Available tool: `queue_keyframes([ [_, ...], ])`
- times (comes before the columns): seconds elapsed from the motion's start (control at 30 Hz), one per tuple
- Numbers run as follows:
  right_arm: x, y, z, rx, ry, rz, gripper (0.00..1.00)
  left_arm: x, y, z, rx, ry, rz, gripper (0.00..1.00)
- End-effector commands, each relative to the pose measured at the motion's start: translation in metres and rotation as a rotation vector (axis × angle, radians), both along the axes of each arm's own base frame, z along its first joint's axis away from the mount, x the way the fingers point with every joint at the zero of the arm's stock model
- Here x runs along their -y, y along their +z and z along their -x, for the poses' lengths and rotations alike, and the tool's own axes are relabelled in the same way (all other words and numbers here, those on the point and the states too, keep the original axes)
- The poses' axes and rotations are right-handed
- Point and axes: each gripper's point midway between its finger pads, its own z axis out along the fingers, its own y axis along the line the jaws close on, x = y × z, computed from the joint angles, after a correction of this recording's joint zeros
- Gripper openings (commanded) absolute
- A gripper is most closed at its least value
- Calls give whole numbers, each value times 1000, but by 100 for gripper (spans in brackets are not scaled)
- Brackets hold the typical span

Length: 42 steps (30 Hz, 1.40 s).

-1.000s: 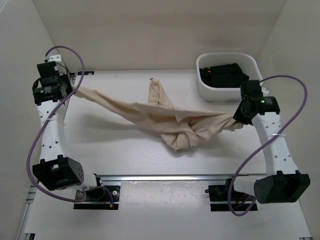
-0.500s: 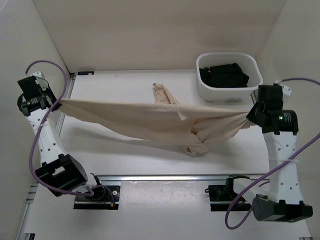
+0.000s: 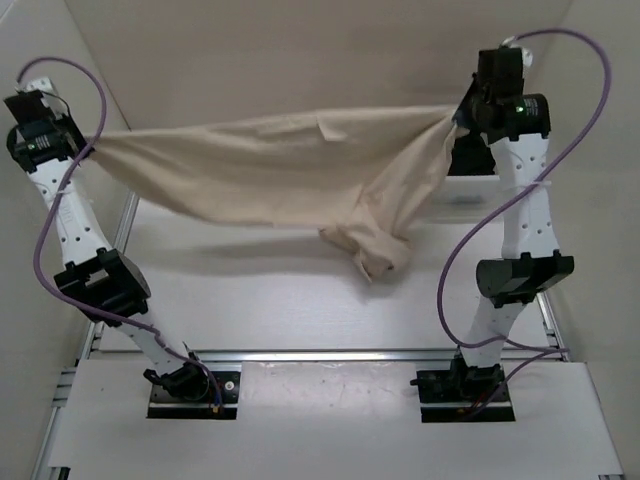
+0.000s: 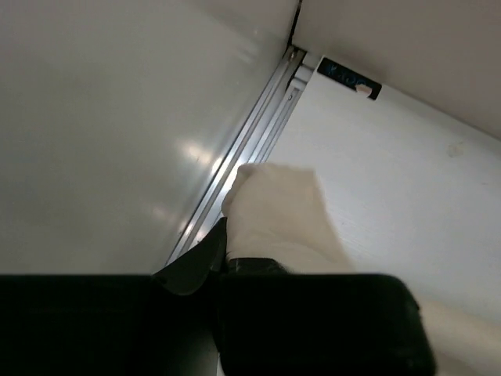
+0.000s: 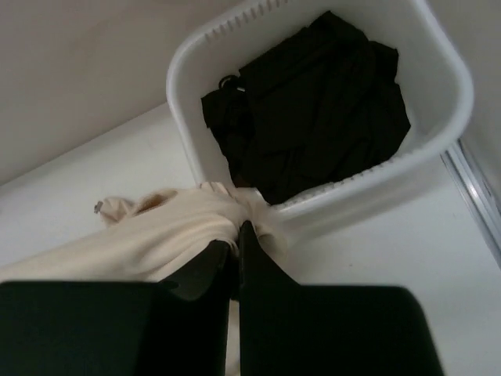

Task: Fold and stack the trousers
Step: Flatten the trousers out

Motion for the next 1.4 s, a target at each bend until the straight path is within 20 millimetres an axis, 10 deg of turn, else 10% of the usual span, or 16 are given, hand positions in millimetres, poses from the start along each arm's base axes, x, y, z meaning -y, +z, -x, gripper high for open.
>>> queue_keyframes([
  [0.0, 41, 128, 66, 350, -108, 47, 0, -3, 75, 28, 129, 40, -82, 14],
  [0.03, 41, 57, 59, 182, -96, 83, 0, -1, 71, 34, 122, 36, -71, 14],
  [0.07, 45, 68, 92, 250, -99, 72, 0, 11, 77, 46, 136, 16, -67, 14],
  [0.1, 45, 57, 96, 271, -105, 59, 0, 11, 41, 54, 70, 25, -27, 14],
  [0.17, 51, -12, 131, 150, -133, 65, 0, 27, 36, 69, 93, 1, -25, 14],
  [0.33, 58, -135, 211, -66, -212, 19, 0, 41, -80, 122, -94, 35, 126, 14],
  [0.37, 64, -219, 266, -237, -333, -23, 0, 51, -145, 162, -202, 81, 226, 14],
  [0.5, 67, -269, 296, -345, -445, -55, 2, 74, -210, 199, -316, 107, 285, 14],
  [0.8, 77, -279, 331, -368, -653, -39, 1, 85, -274, 251, -367, 208, 277, 14],
  [0.83, 78, -277, 332, -351, -660, -39, 9, 85, -277, 251, -366, 208, 276, 14],
  [0.9, 83, -269, 336, -336, -679, -26, 70, 79, -286, 263, -381, 259, 267, 15],
  [0.97, 85, -259, 338, -324, -702, -33, 90, 77, -288, 266, -388, 276, 276, 59],
  [1.07, 81, -215, 309, -207, -591, -24, 91, 63, -267, 257, -341, 290, 264, 92],
  [1.17, 64, -166, 255, -39, -424, -36, 91, 56, -204, 223, -218, 207, 263, 100],
  [1.23, 32, -166, 215, -68, -180, -1, 93, 58, -148, 185, -132, 95, 230, 100],
  [1.37, 3, -201, 173, -281, 52, 21, 98, 116, -102, 113, -178, -172, 200, 100],
])
